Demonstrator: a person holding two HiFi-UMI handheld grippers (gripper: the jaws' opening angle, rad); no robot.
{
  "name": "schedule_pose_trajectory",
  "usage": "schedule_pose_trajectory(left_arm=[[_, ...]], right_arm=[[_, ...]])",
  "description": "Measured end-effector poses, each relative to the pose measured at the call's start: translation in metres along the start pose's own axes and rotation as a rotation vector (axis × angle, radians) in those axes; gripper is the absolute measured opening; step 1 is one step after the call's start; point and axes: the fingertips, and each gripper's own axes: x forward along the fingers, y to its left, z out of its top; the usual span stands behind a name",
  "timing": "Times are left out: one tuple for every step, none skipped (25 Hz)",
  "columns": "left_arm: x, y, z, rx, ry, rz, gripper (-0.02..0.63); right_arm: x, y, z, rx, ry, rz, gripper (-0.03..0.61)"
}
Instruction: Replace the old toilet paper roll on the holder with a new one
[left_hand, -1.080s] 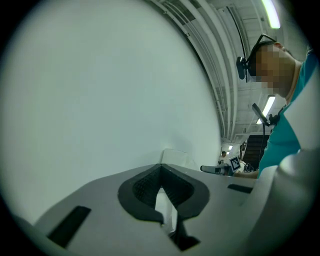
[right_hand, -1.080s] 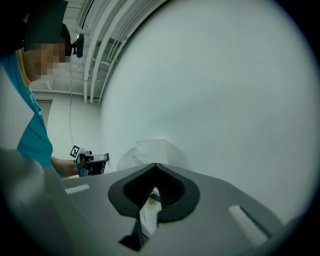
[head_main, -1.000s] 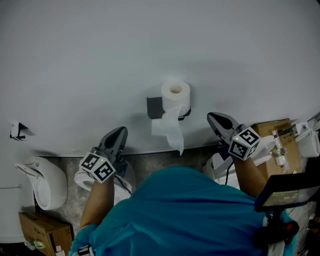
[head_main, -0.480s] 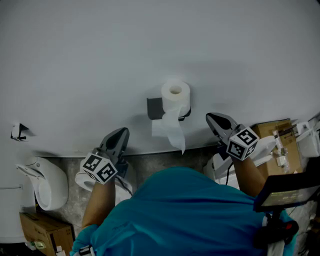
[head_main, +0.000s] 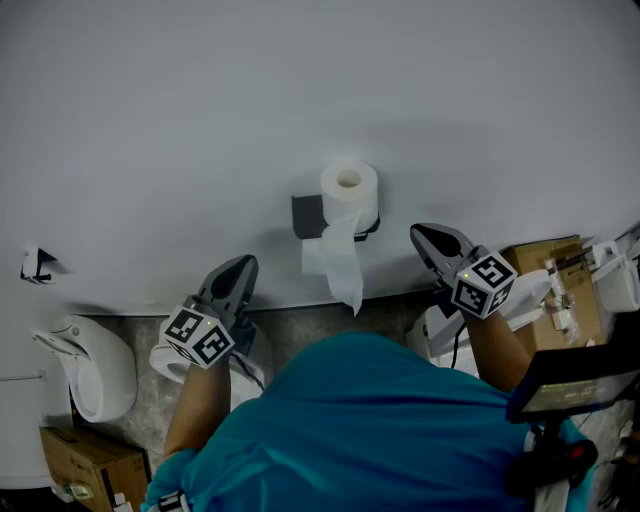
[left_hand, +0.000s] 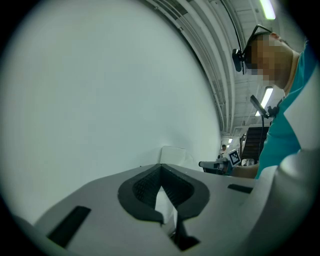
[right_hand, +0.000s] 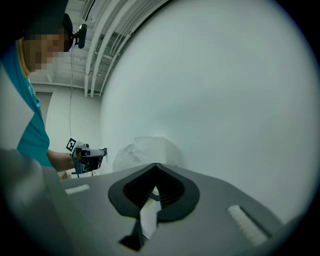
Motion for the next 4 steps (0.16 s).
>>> schedule_pose_trajectory(left_arm=[[0.0001,0.0003,-0.0002,0.0,-0.003,-0.001,0.008],[0.0,0.0008,-0.0002,0.0,-0.006,-0.002,0.008],[-0.0001,0.0014,-0.0001,0.0,-0.009,-0.001,0.008],[-0.0002,0.0021,-0.0001,-0.001,-0.012,-0.001,0.008]], right_arm=[[0.0005,-0.0005,0.0002,-0.002,0.001,0.002,0.002],[0.0014,-0.0007,0.0005,-0.004,0.001,0.004,0.001],[0.0024,-0.0006,0.0008,-0.006,0.0,0.006,0.001],[0.0035,-0.0004,0.0011,-0.007,-0.001,0.009,0.001]])
